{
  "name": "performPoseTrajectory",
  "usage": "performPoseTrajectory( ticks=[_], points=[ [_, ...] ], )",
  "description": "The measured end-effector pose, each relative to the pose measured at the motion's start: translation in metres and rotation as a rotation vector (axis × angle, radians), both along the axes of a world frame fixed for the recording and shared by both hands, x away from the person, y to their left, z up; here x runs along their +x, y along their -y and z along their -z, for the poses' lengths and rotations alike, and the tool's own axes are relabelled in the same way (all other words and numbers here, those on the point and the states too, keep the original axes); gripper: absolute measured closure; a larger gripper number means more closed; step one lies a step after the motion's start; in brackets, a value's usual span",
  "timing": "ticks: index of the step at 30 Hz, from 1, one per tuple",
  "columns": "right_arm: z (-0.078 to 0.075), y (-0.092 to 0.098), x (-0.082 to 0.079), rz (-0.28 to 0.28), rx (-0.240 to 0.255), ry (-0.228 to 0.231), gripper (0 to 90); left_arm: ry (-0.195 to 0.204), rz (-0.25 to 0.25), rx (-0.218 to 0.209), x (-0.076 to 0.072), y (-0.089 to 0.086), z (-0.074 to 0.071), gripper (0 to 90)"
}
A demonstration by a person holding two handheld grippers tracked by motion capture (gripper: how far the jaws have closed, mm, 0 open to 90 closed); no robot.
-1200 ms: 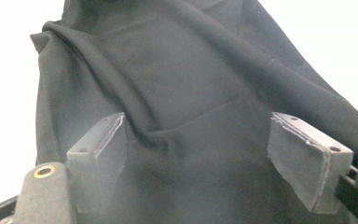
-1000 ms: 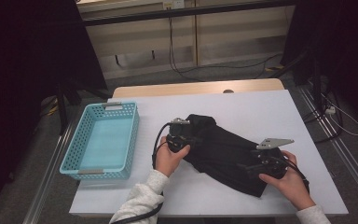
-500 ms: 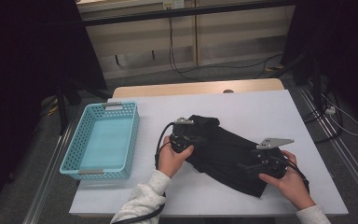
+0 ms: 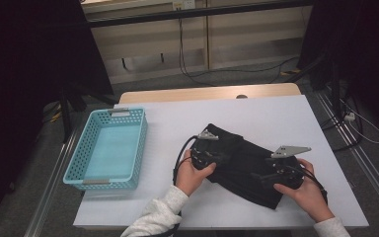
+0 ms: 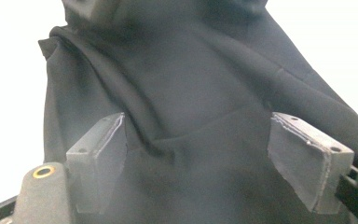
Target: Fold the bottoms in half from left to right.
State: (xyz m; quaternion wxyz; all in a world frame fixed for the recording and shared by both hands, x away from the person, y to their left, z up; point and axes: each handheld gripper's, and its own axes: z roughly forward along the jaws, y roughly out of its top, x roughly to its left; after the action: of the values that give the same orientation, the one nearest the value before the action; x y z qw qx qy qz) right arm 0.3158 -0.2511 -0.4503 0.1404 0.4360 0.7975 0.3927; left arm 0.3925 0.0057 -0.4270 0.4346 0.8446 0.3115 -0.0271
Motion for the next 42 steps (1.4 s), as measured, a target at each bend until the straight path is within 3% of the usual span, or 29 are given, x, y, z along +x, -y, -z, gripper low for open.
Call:
performPoseTrajectory(
  ticks=[3, 6, 8, 11, 16, 22, 27, 30, 35, 38, 41, 42],
  points=[
    [-0.001, 0.0, 0.0, -0.002, 0.001, 0.004, 20.0, -0.013, 0.023, -0.01, -0.002, 0.003, 0.002, 74.9],
    [-0.003, -0.002, 0.002, -0.001, 0.006, 0.016, 20.2, -0.003, 0.008, 0.01, -0.002, -0.001, 0.001, 48.0],
    [-0.004, -0.002, 0.002, -0.003, 0.006, 0.02, 20.3, 0.003, -0.005, 0.013, -0.001, -0.004, 0.0, 46.2],
    [-0.006, -0.004, 0.006, 0.003, 0.005, 0.03, 21.1, 0.019, -0.038, 0.023, 0.002, -0.012, -0.002, 31.1],
    [-0.004, -0.015, 0.017, -0.01, -0.001, 0.026, 23.8, 0.054, -0.092, 0.048, 0.005, -0.029, -0.006, 18.6],
    [-0.004, -0.025, 0.023, -0.023, -0.016, 0.022, 31.6, 0.082, -0.139, 0.074, 0.006, -0.048, -0.008, 17.0],
    [-0.004, -0.036, 0.028, -0.072, 0.004, 0.0, 39.9, 0.088, -0.171, 0.086, 0.006, -0.062, -0.009, 16.1],
    [-0.003, -0.045, 0.028, -0.083, 0.015, -0.029, 42.9, 0.075, -0.201, 0.095, 0.007, -0.072, -0.007, 15.7],
    [-0.006, -0.05, 0.025, -0.099, 0.025, -0.025, 46.3, 0.069, -0.227, 0.093, 0.008, -0.081, -0.007, 15.1],
    [-0.008, -0.053, 0.022, -0.139, 0.034, -0.034, 51.1, 0.068, -0.242, 0.1, 0.01, -0.085, -0.006, 15.1],
    [-0.005, -0.058, 0.019, -0.159, 0.0, -0.034, 53.1, 0.064, -0.252, 0.101, 0.01, -0.086, -0.005, 15.1],
    [-0.002, -0.061, 0.018, -0.169, -0.014, -0.042, 58.1, 0.063, -0.253, 0.096, 0.011, -0.086, -0.005, 15.1]
  ],
)
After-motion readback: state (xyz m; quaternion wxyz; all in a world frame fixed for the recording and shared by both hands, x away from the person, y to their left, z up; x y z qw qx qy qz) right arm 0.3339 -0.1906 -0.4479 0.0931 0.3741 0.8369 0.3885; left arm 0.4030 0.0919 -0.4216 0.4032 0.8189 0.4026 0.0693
